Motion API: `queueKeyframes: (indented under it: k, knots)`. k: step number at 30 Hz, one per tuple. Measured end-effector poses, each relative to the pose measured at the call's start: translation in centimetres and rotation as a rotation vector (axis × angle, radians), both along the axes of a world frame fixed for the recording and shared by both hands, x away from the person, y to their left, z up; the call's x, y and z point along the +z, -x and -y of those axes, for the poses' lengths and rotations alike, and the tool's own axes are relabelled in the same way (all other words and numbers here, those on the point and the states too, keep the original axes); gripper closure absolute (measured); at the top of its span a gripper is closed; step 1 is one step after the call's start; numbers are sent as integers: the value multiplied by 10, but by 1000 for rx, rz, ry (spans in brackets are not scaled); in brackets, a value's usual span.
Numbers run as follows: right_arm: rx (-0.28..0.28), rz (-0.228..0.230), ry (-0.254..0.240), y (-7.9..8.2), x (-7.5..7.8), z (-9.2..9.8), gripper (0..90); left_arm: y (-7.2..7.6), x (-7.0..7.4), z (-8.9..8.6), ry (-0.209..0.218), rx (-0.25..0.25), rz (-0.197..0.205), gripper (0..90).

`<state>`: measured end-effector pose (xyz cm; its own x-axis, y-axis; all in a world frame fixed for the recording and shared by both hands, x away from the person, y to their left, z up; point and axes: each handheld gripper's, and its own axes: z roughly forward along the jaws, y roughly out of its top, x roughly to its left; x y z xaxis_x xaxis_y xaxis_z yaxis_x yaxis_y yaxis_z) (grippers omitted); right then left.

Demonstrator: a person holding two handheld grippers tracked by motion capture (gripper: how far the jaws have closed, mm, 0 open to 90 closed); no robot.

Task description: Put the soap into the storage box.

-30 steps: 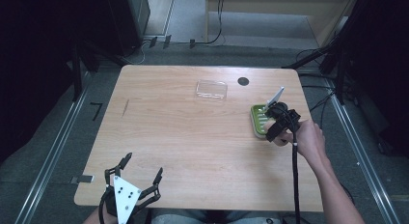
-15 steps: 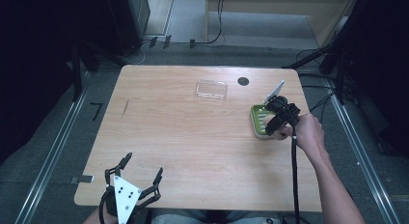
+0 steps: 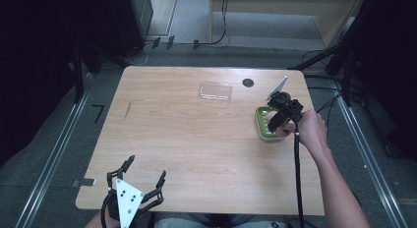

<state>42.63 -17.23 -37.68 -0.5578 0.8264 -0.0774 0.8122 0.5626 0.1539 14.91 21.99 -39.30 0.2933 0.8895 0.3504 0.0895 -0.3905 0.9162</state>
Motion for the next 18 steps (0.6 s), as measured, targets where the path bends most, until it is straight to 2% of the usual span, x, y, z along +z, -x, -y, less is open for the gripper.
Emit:
queueKeyframes:
  k: [8,18]
  knots:
    - [-10,-5,8,-7,-3,-1,334,0,0,0,1,0,0,138]
    - [-31,2,-13,-18,-5,3,334,0,0,0,0,1,0,139]
